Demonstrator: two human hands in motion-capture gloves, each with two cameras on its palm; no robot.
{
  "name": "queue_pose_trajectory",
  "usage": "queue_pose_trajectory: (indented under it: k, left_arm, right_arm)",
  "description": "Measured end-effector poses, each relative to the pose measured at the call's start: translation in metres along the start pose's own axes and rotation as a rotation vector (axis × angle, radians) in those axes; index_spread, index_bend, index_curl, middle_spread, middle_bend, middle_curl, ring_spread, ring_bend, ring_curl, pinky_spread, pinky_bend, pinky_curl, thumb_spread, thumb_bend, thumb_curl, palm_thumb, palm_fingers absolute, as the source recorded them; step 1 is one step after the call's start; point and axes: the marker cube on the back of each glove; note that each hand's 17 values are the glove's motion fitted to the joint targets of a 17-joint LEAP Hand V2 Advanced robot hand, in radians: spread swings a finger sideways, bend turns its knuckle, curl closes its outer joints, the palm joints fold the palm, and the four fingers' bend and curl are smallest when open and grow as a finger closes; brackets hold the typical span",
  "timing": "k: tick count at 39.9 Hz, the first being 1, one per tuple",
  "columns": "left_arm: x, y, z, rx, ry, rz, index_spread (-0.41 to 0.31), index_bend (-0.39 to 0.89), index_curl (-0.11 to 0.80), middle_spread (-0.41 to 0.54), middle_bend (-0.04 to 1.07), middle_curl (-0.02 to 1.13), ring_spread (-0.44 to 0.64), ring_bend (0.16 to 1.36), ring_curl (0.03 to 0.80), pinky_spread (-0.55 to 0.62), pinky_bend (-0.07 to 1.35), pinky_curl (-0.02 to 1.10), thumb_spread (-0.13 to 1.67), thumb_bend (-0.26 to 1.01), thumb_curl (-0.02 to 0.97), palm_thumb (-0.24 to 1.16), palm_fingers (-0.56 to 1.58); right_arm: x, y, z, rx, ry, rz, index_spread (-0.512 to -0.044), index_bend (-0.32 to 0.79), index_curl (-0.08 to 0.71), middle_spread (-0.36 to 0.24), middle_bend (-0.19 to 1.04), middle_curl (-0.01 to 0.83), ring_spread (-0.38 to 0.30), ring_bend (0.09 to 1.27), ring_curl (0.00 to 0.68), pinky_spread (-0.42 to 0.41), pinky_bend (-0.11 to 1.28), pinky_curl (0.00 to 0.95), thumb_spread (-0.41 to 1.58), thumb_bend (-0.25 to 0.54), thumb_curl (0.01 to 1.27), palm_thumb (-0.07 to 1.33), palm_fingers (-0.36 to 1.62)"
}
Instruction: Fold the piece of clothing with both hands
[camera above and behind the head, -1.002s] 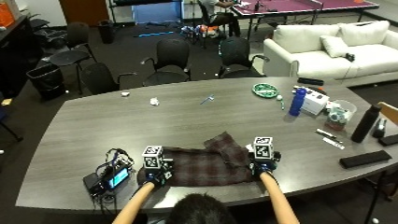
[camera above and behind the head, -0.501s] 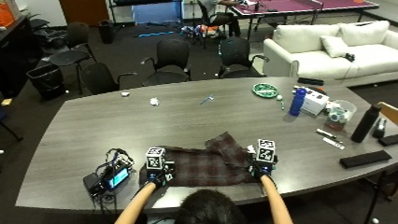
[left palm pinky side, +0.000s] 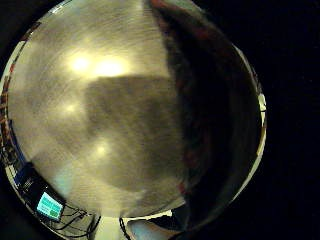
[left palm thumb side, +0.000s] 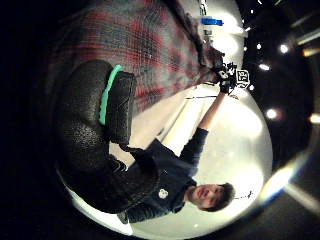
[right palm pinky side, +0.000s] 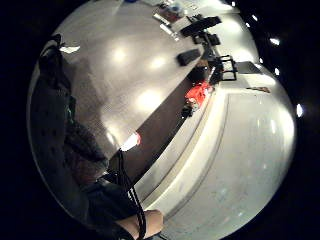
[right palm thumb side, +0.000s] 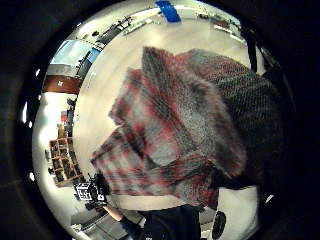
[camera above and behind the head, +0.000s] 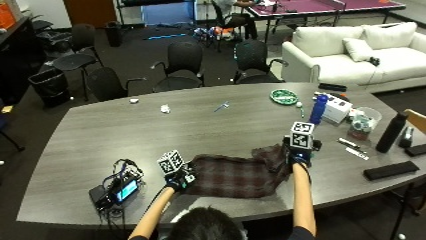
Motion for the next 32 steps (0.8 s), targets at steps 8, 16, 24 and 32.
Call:
queue_pose_trajectory:
  k: [8, 16, 24, 32]
  left_arm:
    - [-0.011, 0.015, -0.048, 0.201, 0.05, 0.112, -0.016, 0.23, 0.424, 0.148, 0.16, 0.27, 0.35, 0.49, 0.307, 0.27, 0.25, 0.34, 1.36, 0.03, 0.272, 0.23, 0.29]
    - [-0.027, 0.056, -0.1, 0.363, 0.169, 0.09, -0.017, 0.22, 0.428, 0.131, 0.16, 0.27, 0.32, 0.48, 0.302, 0.24, 0.23, 0.34, 1.37, 0.03, 0.277, 0.28, 0.34]
    - [-0.074, 0.064, -0.117, 0.512, 0.235, -0.008, -0.024, 0.21, 0.437, 0.106, 0.17, 0.29, 0.28, 0.47, 0.301, 0.2, 0.21, 0.34, 1.38, 0.03, 0.287, 0.32, 0.43]
    - [-0.084, 0.067, -0.119, 0.519, 0.272, -0.016, -0.029, 0.19, 0.439, 0.093, 0.16, 0.3, 0.27, 0.45, 0.3, 0.18, 0.2, 0.35, 1.38, 0.02, 0.29, 0.33, 0.46]
  right_arm:
    - [-0.103, 0.095, -0.13, 0.29, 0.118, -0.127, -0.253, 0.17, 0.349, -0.189, 0.31, 0.508, -0.246, 0.6, 0.449, -0.319, 0.61, 0.385, 0.62, -0.031, 0.55, 0.92, 1.25]
    - [-0.278, 0.174, -0.136, 0.331, 0.245, -0.42, -0.249, 0.16, 0.371, -0.182, 0.32, 0.522, -0.241, 0.59, 0.458, -0.31, 0.62, 0.396, 0.52, -0.035, 0.6, 0.92, 1.26]
    - [-0.422, 0.264, -0.046, 0.049, 0.328, -0.738, -0.25, 0.03, 0.339, -0.187, 0.28, 0.519, -0.247, 0.68, 0.483, -0.316, 0.69, 0.419, 0.67, -0.057, 0.58, 0.84, 1.21]
    - [-0.451, 0.237, -0.041, 0.135, 0.158, -0.815, -0.252, -0.07, 0.192, -0.17, 0.18, 0.484, -0.245, 0.76, 0.495, -0.325, 0.88, 0.46, 0.93, -0.052, 0.48, 0.66, 0.99]
